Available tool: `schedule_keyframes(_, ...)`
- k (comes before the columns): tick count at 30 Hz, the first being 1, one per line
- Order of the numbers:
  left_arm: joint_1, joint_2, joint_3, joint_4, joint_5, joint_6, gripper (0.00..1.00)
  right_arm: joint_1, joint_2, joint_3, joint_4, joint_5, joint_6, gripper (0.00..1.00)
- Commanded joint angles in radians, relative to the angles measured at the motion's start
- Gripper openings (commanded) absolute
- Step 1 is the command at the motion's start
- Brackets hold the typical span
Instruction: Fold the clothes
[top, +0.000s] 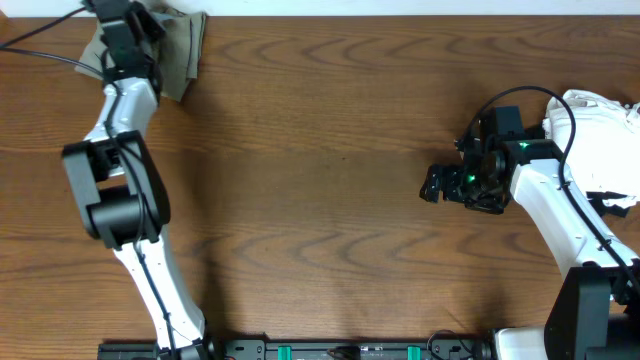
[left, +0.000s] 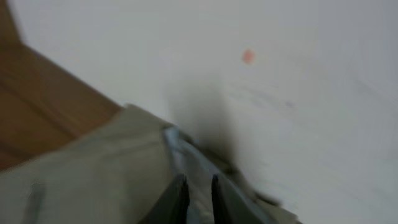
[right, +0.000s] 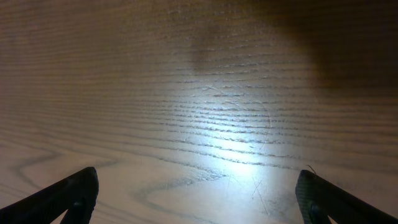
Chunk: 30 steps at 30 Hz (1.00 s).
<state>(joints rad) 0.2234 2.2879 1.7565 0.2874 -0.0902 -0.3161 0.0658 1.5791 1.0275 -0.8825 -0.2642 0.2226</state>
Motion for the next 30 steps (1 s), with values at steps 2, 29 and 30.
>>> schedule_keyframes(2,0.051,-0.064,0.015,-0.097,-0.05,-0.005,0.21,0.001,0.0,-0.008,0.008,0.006,-0.015,0.99)
schedule_keyframes(29,0.085,0.079,0.015,-0.248,-0.042,-0.194,0.1,0.001,0.0,-0.009,0.002,0.006,-0.014,0.99)
schedule_keyframes(30,0.085,0.08,0.015,-0.259,-0.042,-0.203,0.09,0.001,0.0,-0.009,0.003,0.006,-0.015,0.99)
